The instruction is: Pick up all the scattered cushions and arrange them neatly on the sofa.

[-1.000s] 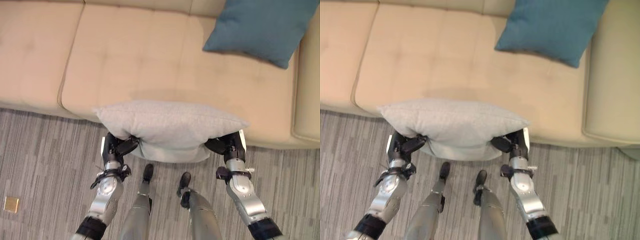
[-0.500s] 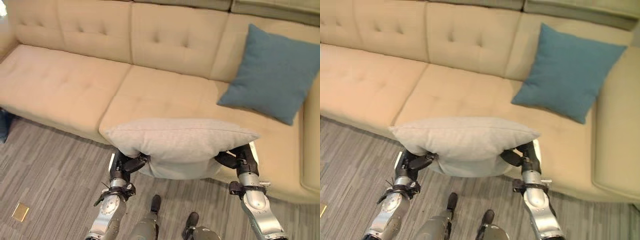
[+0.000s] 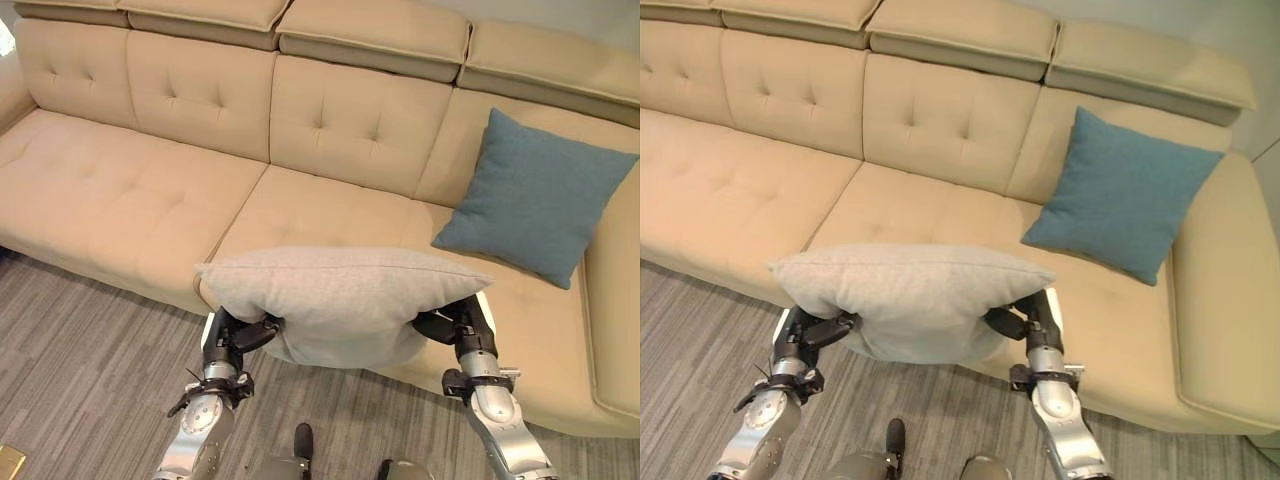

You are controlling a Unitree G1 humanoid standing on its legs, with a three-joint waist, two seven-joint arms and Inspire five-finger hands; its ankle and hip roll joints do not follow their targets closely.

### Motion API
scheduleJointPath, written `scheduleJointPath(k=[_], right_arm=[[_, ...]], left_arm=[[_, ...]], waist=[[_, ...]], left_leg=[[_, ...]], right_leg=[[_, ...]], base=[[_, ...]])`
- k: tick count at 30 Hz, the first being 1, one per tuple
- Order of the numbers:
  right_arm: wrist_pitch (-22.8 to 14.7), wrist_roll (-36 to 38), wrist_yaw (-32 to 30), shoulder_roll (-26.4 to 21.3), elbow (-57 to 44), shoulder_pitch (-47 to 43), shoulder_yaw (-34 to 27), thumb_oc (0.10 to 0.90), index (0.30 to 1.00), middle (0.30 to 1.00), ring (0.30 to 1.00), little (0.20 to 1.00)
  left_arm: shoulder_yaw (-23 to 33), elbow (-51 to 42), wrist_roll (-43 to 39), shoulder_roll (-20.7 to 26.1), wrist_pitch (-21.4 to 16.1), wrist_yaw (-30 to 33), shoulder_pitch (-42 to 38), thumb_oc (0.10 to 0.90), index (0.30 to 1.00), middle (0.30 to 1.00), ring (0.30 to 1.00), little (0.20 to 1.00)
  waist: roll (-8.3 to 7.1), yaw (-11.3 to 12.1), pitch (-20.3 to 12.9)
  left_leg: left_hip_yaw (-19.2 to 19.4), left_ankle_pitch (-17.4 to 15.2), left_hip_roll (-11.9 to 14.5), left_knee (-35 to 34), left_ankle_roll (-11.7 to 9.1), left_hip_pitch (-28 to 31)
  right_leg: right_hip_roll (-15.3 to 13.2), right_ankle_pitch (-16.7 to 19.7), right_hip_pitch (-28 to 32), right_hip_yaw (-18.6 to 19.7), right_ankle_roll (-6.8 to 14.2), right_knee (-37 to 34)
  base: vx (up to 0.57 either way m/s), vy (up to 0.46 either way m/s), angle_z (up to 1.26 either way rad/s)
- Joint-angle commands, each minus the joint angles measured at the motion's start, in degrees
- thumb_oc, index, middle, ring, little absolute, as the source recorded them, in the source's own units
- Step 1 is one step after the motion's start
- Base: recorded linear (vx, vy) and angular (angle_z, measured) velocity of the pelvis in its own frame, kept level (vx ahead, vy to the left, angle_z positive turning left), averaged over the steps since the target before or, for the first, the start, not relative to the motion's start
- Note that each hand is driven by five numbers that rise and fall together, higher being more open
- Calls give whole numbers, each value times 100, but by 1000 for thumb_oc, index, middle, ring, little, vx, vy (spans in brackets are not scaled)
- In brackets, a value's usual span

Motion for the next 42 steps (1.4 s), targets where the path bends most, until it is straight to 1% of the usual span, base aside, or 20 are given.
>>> scheduleJointPath(k=[1, 3, 6, 8, 11, 13, 15, 17, 19, 21, 22, 23, 26, 28, 33, 34, 38, 39, 40, 42], right_arm=[[-782, -41, 342, 101, -1059, -728, 165, 400, 300, 300, 300, 300], [-781, 15, 357, 42, -995, -786, 183, 400, 300, 300, 300, 300], [-783, -22, 355, 15, -972, -784, 185, 400, 300, 300, 300, 300], [-789, -16, 367, 9, -995, -733, 151, 400, 300, 300, 300, 300], [-785, 6, 375, 0, -999, -538, 53, 400, 300, 300, 300, 300], [-785, 43, 384, -29, -1020, -431, 15, 400, 300, 300, 300, 300], [-791, 125, 363, -132, -1038, -422, -40, 400, 300, 300, 300, 300], [-787, 149, 347, -141, -1026, -445, -52, 400, 300, 300, 300, 300], [-785, 134, 315, -151, -989, -479, -107, 400, 300, 300, 300, 300], [-778, 137, 312, -153, -961, -477, -123, 400, 300, 300, 300, 300], [-762, 128, 299, -160, -931, -490, -129, 400, 300, 300, 300, 300], [-753, 129, 249, -156, -848, -555, -145, 400, 300, 300, 300, 300], [-745, 122, 201, -140, -800, -593, -151, 400, 300, 300, 300, 300], [-720, 41, 253, -117, -834, -538, -175, 400, 300, 300, 300, 300], [-673, 24, 346, -35, -857, -518, -159, 400, 300, 300, 300, 300], [-676, -10, 375, 32, -847, -607, -102, 400, 300, 300, 300, 300], [-670, -75, 403, 97, -833, -805, -1, 400, 300, 300, 300, 300], [-675, -69, 427, 169, -824, -876, 67, 400, 300, 300, 300, 300], [-675, -69, 427, 169, -824, -876, 67, 400, 300, 300, 300, 300], [-665, -58, 493, 203, -785, -939, 105, 400, 300, 300, 300, 300]], left_arm=[[-320, -1085, 497, -126, -568, -575, -464, 400, 300, 300, 300, 300], [-317, -1042, 530, -151, -552, -569, -554, 400, 300, 300, 300, 300], [-317, -988, 585, -174, -563, -564, -596, 400, 300, 300, 300, 300], [-323, -961, 615, -200, -566, -635, -579, 400, 300, 300, 300, 300], [-361, -911, 637, -298, -543, -686, -555, 400, 300, 300, 300, 300], [-391, -880, 676, -322, -552, -671, -622, 400, 300, 300, 300, 300], [-415, -856, 639, -361, -534, -664, -698, 400, 300, 300, 300, 300], [-396, -865, 622, -374, -533, -646, -733, 400, 300, 300, 300, 300], [-403, -814, 639, -395, -499, -627, -774, 400, 300, 300, 300, 300], [-406, -830, 653, -382, -498, -619, -785, 400, 300, 300, 300, 300], [-410, -835, 659, -382, -488, -615, -801, 400, 300, 300, 300, 300], [-349, -876, 695, -352, -490, -566, -845, 400, 300, 300, 300, 300], [-305, -888, 707, -340, -510, -536, -850, 400, 300, 300, 300, 300], [-255, -877, 670, -350, -511, -573, -736, 400, 300, 300, 300, 300], [-184, -910, 615, -276, -480, -589, -648, 400, 300, 300, 300, 300], [-105, -1002, 612, -202, -479, -598, -600, 400, 300, 300, 300, 300], [-26, -1095, 647, -87, -519, -535, -626, 400, 300, 300, 300, 300], [41, -1132, 657, -54, -560, -505, -685, 400, 300, 300, 300, 300], [41, -1132, 656, -54, -560, -505, -685, 400, 300, 300, 300, 300], [101, -1161, 680, -52, -595, -506, -670, 400, 300, 300, 300, 300]], waist=[[-92, -39, -426], [-195, -103, -386], [-232, -154, -352], [-304, -157, -393], [-335, -217, -566], [-355, -275, -575], [-402, -254, -434], [-406, -232, -409], [-463, -173, -453], [-456, -163, -465], [-429, -141, -469], [-368, -20, -438], [-356, 62, -408], [-268, 98, -564], [-283, 114, -688], [-270, 199, -690], [-234, 235, -591], [-185, 258, -548], [-185, 257, -548], [-144, 278, -573]], left_leg=[[-343, -638, -46, 95, -285, 178], [-544, -769, -195, 142, -300, 346], [-695, -880, -247, 210, -318, 451], [-733, -990, -301, 237, -343, 543], [-770, -1128, -238, 406, -523, 631], [-686, -1050, -141, 1058, -734, 424], [-486, -813, 3, 2302, -852, -284], [-416, -899, 30, 2376, -783, -505], [-436, -1066, -5, 1830, -655, -726], [-459, -932, -15, 1554, -671, -734], [-489, -728, -31, 1274, -698, -817], [-576, -304, -114, 864, -770, -1112], [-611, -166, -152, 759, -813, -1253], [-628, -89, -56, 344, -760, -949], [-417, -207, 7, 320, -641, -600], [-242, -346, 40, 380, -527, -452], [-38, -429, 114, 405, -413, -329], [41, -470, 154, 350, -391, -262], [40, -469, 153, 349, -391, -261], [117, -531, 205, 140, -414, -62]], right_leg=[[740, 821, 123, 192, -5, -1408], [925, 1053, -83, 190, 23, -2004], [984, 1155, -200, 148, 47, -2091], [957, 1170, -1, 112, 19, -2328], [1042, 1142, 315, 151, -96, -2526], [1064, 1143, 518, 148, -157, -2611], [1051, 1044, 781, 214, -316, -2682], [1066, 993, 809, 245, -343, -2676], [1076, 894, 917, 340, -327, -2730], [1080, 871, 957, 352, -319, -2745], [1110, 841, 1005, 372, -315, -2776], [1230, 741, 1183, 485, -338, -2841], [1255, 673, 1308, 571, -349, -2859], [1263, 562, 1468, 670, -327, -2872], [1033, 437, 1479, 738, -202, -2605], [878, 442, 1371, 729, -67, -2213], [762, 674, 891, 769, 168, -1399], [562, 831, 657, 503, 237, -1292], [562, 831, 657, 502, 237, -1292], [265, 906, 620, -1, 175, -1914]], base=[[221, 46, 22], [238, 14, 30], [186, -34, 22], [190, -79, 49], [194, -87, 47], [161, -116, 25], [50, -88, 28], [37, -41, 1], [193, -22, -9], [149, 15, -11], [173, 66, -23], [174, 66, -21], [164, 87, -34], [319, 195, -44], [166, 159, -34], [123, 189, -61], [33, 132, -67], [-19, 75, -57], [20, 43, -76], [95, -7, -43]])
